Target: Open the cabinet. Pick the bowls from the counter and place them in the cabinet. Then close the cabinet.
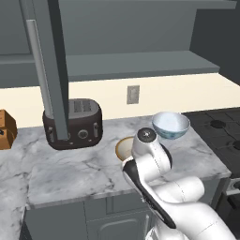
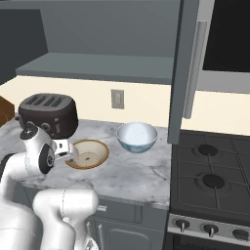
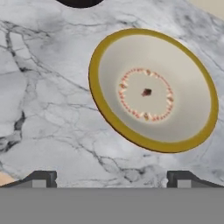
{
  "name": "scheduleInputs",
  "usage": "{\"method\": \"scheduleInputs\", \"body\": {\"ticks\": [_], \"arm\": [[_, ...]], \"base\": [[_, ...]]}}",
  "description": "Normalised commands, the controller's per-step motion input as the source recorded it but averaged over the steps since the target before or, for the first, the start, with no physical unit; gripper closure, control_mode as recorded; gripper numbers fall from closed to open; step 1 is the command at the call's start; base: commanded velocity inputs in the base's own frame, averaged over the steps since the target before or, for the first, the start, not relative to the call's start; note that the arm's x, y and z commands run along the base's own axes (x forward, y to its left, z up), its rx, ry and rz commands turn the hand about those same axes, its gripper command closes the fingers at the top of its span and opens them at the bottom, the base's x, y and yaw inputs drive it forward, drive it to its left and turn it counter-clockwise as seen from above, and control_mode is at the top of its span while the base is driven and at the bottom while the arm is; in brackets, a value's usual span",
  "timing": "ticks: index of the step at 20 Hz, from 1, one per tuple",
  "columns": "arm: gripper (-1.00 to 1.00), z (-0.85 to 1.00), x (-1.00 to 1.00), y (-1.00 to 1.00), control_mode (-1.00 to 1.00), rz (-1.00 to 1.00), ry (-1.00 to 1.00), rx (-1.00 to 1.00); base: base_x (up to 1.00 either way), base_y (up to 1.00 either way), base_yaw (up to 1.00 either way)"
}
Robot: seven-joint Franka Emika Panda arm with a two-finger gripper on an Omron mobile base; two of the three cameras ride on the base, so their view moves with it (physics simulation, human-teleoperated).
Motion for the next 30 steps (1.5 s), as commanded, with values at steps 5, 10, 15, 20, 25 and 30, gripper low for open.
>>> {"method": "scheduleInputs", "body": {"ticks": [5, 10, 15, 20, 25, 30], "arm": [[-1.00, -0.16, 0.35, 0.00, -1.00, 0.00, 0.00, 0.00], [-1.00, -0.24, 0.26, 0.00, -1.00, 0.00, 0.00, 0.00], [-1.00, -0.39, 0.18, 0.00, -1.00, 0.00, 0.00, 0.00], [-1.00, -0.41, 0.18, 0.00, -1.00, 0.00, 0.00, 0.00], [-1.00, -0.32, 0.18, 0.00, -1.00, 0.00, 0.00, 0.00], [-1.00, -0.24, 0.18, 0.00, -1.00, 0.00, 0.00, 0.00]], "base": [[0.00, 0.00, 0.00], [0.00, 0.00, 0.00], [0.00, 0.00, 0.00], [0.00, 0.00, 0.00], [0.00, 0.00, 0.00], [0.00, 0.00, 0.00]]}}
